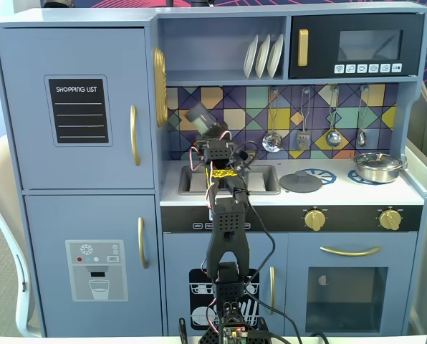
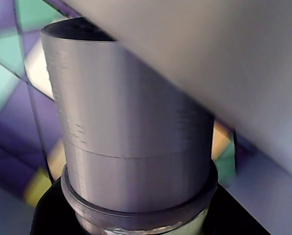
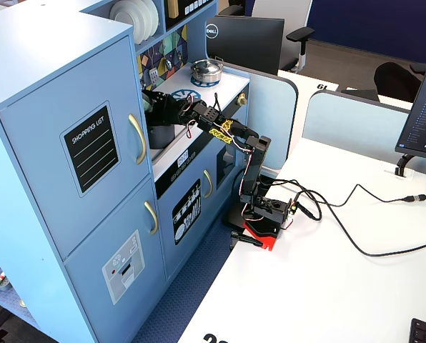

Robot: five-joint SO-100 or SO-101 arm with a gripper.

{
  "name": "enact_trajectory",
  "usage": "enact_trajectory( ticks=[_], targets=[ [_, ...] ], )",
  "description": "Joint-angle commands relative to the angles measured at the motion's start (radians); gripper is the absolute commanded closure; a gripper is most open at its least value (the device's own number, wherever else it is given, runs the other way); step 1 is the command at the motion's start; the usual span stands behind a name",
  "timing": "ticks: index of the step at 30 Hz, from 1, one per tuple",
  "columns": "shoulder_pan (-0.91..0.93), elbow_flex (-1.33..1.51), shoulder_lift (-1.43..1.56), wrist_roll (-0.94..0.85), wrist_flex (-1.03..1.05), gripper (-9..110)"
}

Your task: Put salt in the gray recipient

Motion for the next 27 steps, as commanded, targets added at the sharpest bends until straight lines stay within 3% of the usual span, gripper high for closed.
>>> enact_trajectory(
  ticks=[1,10,27],
  targets=[
    [-0.041,-0.166,-0.008,-0.021,-0.034,101],
    [-0.06,-0.244,-0.04,-0.032,-0.028,101],
    [0.086,0.023,0.091,-0.031,0.002,101]
  ],
)
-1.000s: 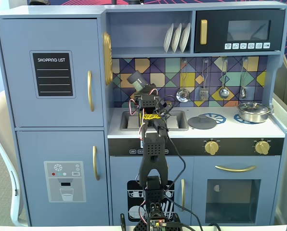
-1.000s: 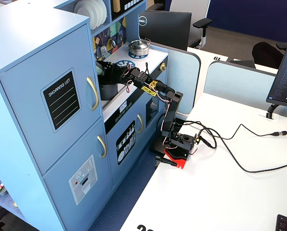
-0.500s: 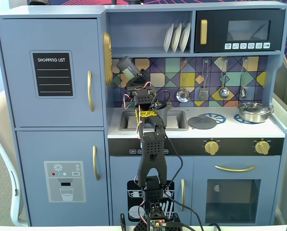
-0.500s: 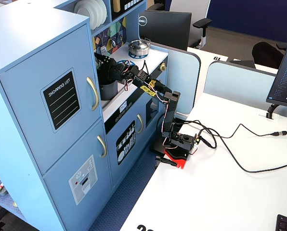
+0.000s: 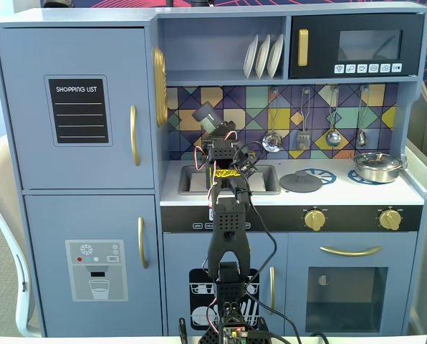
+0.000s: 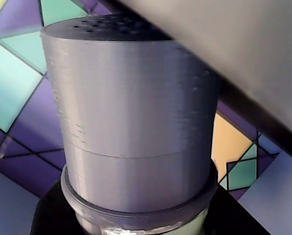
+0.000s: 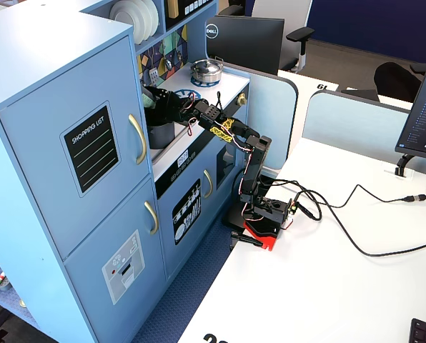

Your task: Put salt in the gray recipient

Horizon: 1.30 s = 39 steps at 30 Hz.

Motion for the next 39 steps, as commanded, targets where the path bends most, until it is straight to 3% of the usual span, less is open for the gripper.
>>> enact_trajectory(
  ticks=[1,16,30,39],
  targets=[
    [0.003,-0.029,0.083,-0.02,-0.011,101],
    [-0.161,-0.36,-0.067,-0.084,-0.02,101],
    [-0.008,-0.071,0.084,-0.057,0.006,101],
    [-0.035,-0.064,0.081,-0.064,-0.026,101]
  ],
)
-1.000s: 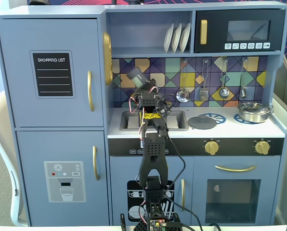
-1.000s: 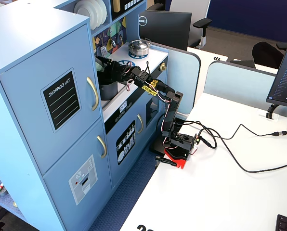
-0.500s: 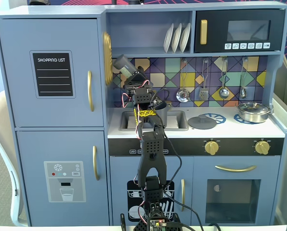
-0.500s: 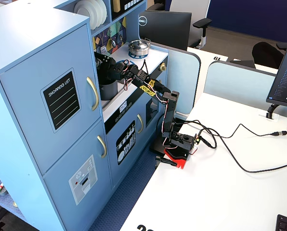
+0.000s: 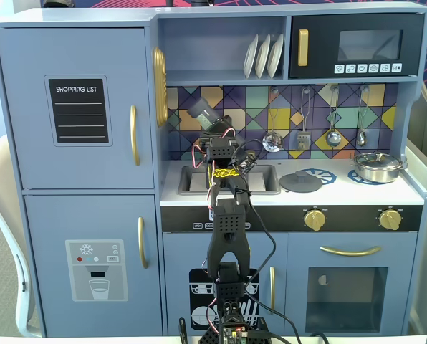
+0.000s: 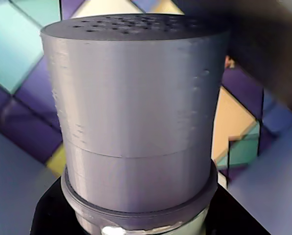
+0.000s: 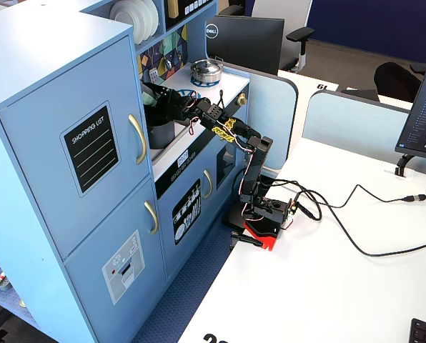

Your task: Put salt in the gray recipient

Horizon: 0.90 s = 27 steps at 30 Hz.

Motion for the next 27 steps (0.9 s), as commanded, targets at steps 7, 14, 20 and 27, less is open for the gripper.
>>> enact_trajectory(
  ticks=[7,14,20,27],
  targets=[
    [-0.086,-0.229,-0.041,-0.011,-0.031,101],
    [-0.089,-0.302,-0.075,-0.132,-0.043,101],
    [-0.011,-0.296,-0.055,-0.301,-0.032,101],
    [0.114,-0.282,-0.023,-0.586,-0.032,101]
  ],
)
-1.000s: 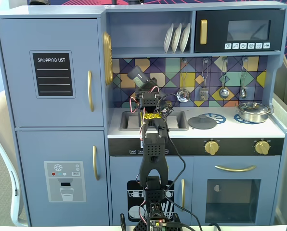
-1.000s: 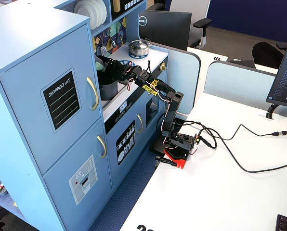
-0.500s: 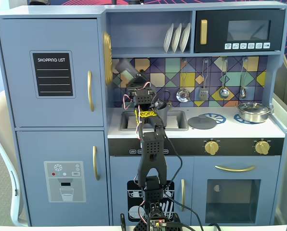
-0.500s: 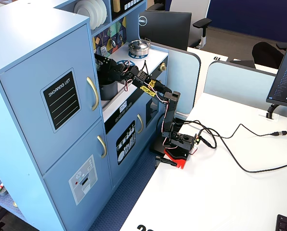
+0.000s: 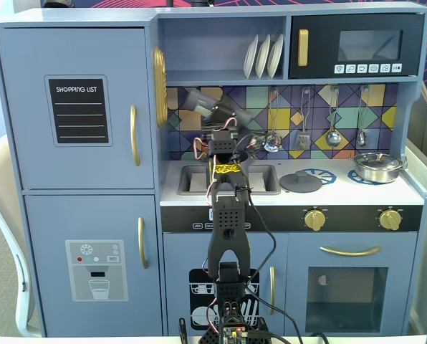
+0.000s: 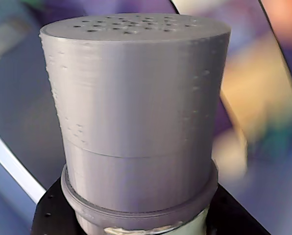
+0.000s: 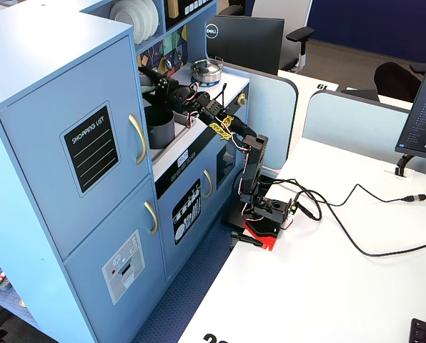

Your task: Put salt in the gray recipient

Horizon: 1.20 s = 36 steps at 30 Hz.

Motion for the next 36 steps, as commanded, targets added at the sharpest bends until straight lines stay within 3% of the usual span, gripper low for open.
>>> enact_trajectory(
  ticks=[1,8,25,36],
  targets=[
    [0.083,-0.064,0.072,-0.179,-0.011,101],
    [0.209,-0.012,0.132,-0.554,-0.003,101],
    [0.621,0.413,0.336,-1.519,-0.227,101],
    [0.738,0.497,0.224,-1.917,-0.385,101]
  ],
)
